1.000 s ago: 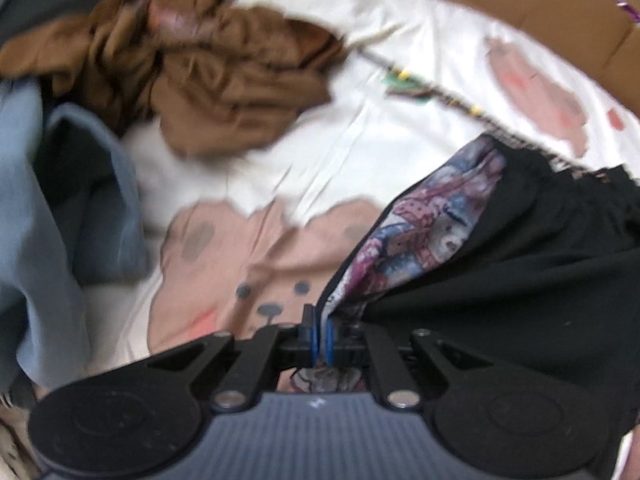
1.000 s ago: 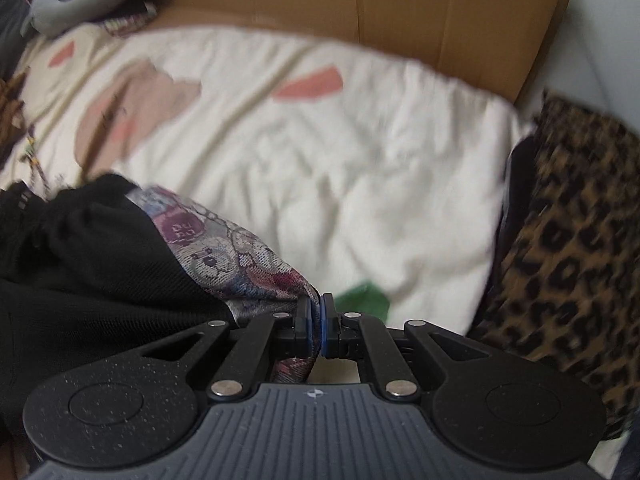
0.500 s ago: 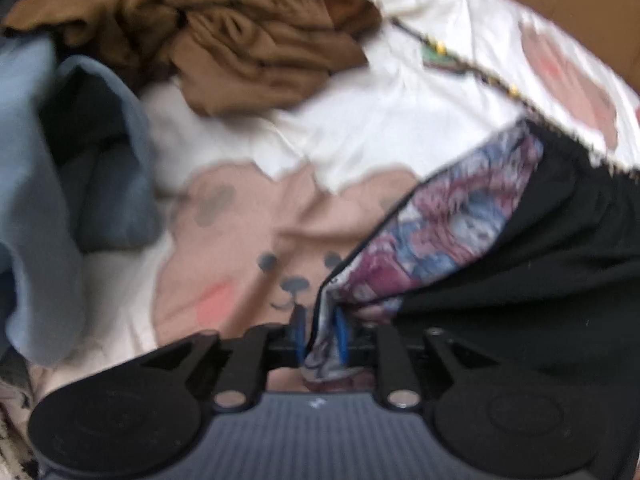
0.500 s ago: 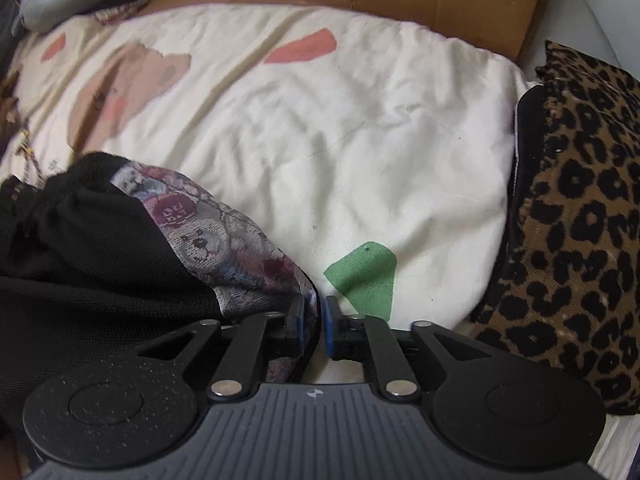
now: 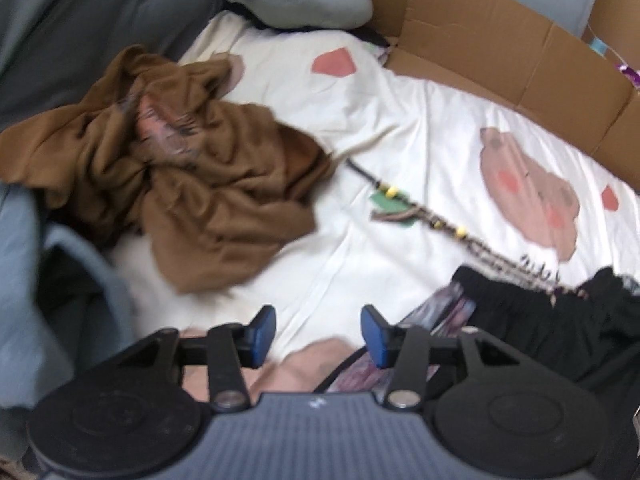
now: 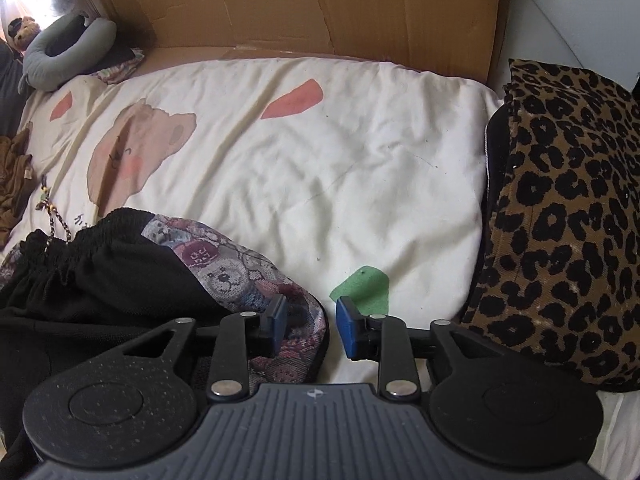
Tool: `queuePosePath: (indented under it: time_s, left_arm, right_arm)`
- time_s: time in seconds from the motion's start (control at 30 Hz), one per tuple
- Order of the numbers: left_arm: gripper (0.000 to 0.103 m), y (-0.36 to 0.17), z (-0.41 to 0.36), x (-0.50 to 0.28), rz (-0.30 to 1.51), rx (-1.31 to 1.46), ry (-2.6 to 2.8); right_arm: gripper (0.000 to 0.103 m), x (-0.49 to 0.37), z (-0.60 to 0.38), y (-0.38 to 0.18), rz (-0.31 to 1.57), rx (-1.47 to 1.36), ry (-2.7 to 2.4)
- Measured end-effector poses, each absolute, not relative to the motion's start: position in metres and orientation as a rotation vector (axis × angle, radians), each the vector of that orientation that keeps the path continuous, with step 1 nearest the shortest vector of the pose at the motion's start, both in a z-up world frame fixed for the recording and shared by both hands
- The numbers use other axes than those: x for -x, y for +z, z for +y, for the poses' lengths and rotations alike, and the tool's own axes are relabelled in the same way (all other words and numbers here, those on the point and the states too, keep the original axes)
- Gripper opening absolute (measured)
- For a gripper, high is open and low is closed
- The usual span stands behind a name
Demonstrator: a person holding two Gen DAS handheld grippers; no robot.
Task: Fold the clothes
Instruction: 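Move the left gripper to the beaded drawstring cord and grasp it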
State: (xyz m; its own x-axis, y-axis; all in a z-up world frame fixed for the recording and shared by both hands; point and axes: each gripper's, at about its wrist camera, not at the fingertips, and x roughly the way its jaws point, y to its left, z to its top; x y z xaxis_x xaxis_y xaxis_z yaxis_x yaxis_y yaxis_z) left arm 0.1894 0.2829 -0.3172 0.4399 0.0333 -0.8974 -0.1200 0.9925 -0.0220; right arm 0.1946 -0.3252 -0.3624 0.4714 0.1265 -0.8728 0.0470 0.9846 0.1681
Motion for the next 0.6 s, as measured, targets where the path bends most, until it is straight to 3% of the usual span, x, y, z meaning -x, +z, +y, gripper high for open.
queuePosePath:
  time_s: [0.2, 0.3, 0.6]
  left_arm:
    - [0.052, -0.323, 0.264, -0.233, 1.077, 0.167, 0.086]
    - [0.058, -0.327, 0.253, -0.254, 1.061, 0.203, 0.08]
    - [0.058, -0.361, 0.231, -0.289, 1.078, 0.372, 0.078]
  right_arm:
    - [0.043, -0.193, -0.323, -0.364, 1.075, -0.212, 0.069]
    - [0.043, -0.192, -0.32, -0.365, 1.082, -0.232, 0.089]
    - [0.043, -0.185, -0.315, -0.367, 1.055, -0.287, 0.134]
